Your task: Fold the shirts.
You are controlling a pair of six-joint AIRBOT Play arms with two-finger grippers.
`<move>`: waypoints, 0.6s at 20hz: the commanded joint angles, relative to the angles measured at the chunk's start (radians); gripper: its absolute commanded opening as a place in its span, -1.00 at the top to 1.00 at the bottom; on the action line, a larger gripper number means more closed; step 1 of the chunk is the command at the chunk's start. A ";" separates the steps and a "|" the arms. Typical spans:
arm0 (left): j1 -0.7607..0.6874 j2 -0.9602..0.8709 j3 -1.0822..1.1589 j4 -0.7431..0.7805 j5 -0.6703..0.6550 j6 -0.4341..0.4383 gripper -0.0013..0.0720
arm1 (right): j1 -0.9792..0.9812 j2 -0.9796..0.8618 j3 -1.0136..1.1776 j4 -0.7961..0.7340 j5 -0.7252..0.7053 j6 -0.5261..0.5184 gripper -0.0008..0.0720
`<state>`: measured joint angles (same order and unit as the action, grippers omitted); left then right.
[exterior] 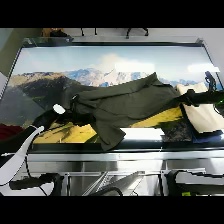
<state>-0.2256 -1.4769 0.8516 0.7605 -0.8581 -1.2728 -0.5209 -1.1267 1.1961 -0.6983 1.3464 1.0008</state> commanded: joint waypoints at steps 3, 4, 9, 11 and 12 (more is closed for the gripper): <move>0.023 -0.001 0.036 0.008 -0.053 0.010 0.91 | 0.001 0.000 0.001 0.003 0.003 -0.006 0.94; 0.039 0.019 0.026 0.007 -0.050 0.013 0.91 | 0.001 0.000 0.001 0.010 0.011 -0.006 0.94; 0.108 0.222 0.138 -0.005 -0.149 0.023 0.91 | 0.001 0.076 0.003 0.360 0.121 -0.093 0.94; 0.117 0.366 0.294 -0.029 -0.232 0.026 0.91 | -0.002 0.170 0.047 0.520 0.103 -0.142 0.94; 0.122 0.433 0.394 -0.039 -0.256 0.026 0.91 | -0.002 0.225 0.108 0.587 0.072 -0.163 0.94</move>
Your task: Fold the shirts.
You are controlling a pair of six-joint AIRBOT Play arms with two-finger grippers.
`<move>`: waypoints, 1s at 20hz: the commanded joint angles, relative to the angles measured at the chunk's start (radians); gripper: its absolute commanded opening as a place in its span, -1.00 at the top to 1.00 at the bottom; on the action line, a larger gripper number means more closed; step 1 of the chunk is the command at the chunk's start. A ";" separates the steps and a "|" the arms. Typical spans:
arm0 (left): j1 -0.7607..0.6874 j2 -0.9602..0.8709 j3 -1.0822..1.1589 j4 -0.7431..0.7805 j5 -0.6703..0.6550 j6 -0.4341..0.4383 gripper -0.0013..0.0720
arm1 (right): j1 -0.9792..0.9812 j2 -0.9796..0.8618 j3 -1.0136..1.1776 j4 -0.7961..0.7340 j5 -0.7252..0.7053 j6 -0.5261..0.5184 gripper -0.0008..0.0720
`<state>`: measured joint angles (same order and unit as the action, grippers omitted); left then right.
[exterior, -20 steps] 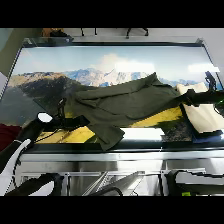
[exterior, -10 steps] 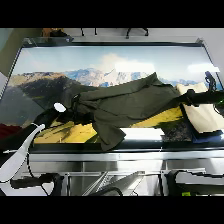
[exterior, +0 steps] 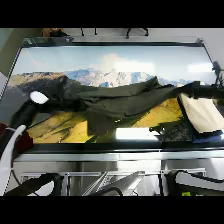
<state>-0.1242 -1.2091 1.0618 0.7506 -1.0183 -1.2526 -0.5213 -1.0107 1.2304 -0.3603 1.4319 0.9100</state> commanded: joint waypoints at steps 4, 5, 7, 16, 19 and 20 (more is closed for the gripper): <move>0.089 0.360 0.698 -0.027 -0.114 0.007 0.91 | -0.001 0.290 0.455 0.350 -0.231 -0.173 0.94; 0.123 0.390 0.824 0.018 -0.114 0.006 0.91 | -0.001 0.319 0.546 0.305 -0.293 -0.191 0.94; 0.200 0.432 1.003 0.133 -0.116 0.006 0.91 | -0.001 0.351 0.682 0.177 -0.388 -0.195 0.94; 0.319 0.360 0.571 0.060 -0.240 0.007 0.91 | 0.053 0.012 0.712 0.214 -0.125 -0.105 0.94; 0.249 0.161 0.396 0.069 -0.213 0.047 0.91 | 0.215 -0.174 0.609 0.061 -0.120 -0.099 0.94; 0.231 0.080 0.359 0.068 -0.182 0.064 0.91 | 0.268 -0.237 0.558 -0.021 -0.157 -0.102 0.94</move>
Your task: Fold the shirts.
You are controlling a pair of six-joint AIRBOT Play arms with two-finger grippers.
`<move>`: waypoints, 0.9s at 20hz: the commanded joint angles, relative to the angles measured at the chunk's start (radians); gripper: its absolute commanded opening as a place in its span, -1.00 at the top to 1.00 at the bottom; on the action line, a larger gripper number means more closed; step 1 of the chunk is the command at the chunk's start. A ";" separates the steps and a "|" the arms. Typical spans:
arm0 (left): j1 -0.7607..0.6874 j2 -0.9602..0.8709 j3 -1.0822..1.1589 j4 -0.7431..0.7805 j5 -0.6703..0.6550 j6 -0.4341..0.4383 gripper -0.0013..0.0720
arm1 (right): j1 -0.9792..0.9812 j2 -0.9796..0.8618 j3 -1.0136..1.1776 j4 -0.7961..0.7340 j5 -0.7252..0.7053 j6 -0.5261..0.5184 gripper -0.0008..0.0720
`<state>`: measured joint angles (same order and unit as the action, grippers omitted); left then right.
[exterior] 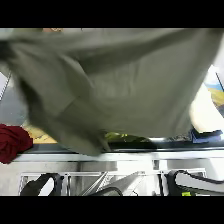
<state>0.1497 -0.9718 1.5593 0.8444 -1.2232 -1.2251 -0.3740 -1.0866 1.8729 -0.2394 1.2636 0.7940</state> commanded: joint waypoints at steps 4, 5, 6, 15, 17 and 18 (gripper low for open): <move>-0.070 -0.584 -0.093 -0.026 0.188 0.076 0.91 | 0.252 -0.419 -0.198 -0.435 -0.291 0.015 0.94; -0.070 -0.685 -0.030 -0.027 0.179 0.072 0.91 | 0.265 -0.476 -0.197 -0.429 -0.351 0.015 0.94; -0.070 -0.780 0.050 -0.030 0.150 0.052 0.91 | 0.274 -0.517 -0.195 -0.410 -0.402 0.016 0.94; 0.013 -0.942 0.513 -0.034 -0.189 -0.139 -0.88 | 0.135 -0.440 -0.185 -0.475 -0.184 0.189 -0.08; 0.073 -0.850 0.422 -0.033 -0.240 -0.146 -0.88 | 0.060 -0.416 -0.187 -0.624 0.003 0.276 -0.07; 0.106 -0.800 0.359 -0.027 -0.269 -0.146 -0.88 | 0.026 -0.416 -0.196 -0.661 0.095 0.287 -0.06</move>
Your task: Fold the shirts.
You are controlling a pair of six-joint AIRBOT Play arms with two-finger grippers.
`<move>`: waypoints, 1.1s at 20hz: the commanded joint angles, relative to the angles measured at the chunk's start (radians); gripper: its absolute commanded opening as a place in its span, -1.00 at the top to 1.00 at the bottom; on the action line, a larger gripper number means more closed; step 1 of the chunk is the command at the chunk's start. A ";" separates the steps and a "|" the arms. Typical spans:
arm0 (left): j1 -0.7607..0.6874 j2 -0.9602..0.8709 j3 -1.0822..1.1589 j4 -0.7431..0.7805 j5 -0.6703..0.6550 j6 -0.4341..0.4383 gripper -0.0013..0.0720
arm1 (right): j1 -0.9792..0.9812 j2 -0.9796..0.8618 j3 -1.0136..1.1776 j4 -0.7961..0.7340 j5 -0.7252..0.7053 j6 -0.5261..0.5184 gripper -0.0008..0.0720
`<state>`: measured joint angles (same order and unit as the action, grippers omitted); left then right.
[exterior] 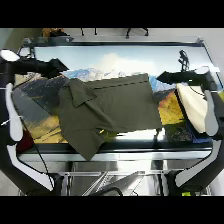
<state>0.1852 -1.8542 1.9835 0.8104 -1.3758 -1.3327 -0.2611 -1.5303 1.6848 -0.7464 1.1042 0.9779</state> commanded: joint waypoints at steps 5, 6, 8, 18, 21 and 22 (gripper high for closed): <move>0.200 0.377 -0.566 0.119 -0.120 -0.006 -0.88 | -0.159 0.064 -0.263 -0.176 0.362 0.092 0.03; 0.224 0.435 -0.679 0.134 -0.100 0.011 -0.88 | -0.165 0.078 -0.311 -0.199 0.356 0.091 0.03; 0.279 0.531 -0.887 0.139 -0.063 0.042 -0.88 | -0.174 0.100 -0.386 -0.231 0.347 0.080 0.03; 0.360 0.792 -1.413 0.130 0.152 0.097 -0.88 | -0.102 0.103 -0.530 -0.203 0.343 0.017 0.03; 0.360 0.785 -1.451 0.129 0.207 0.098 -0.88 | -0.079 0.108 -0.548 -0.164 0.368 0.017 0.03; 0.360 0.766 -1.450 0.127 0.219 0.105 -0.88 | -0.077 0.116 -0.559 -0.153 0.367 0.017 0.03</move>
<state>0.5426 -1.0821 0.5735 0.9394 -1.2163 -1.2369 -0.3557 -1.4231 1.1496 -0.9276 1.4624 0.9981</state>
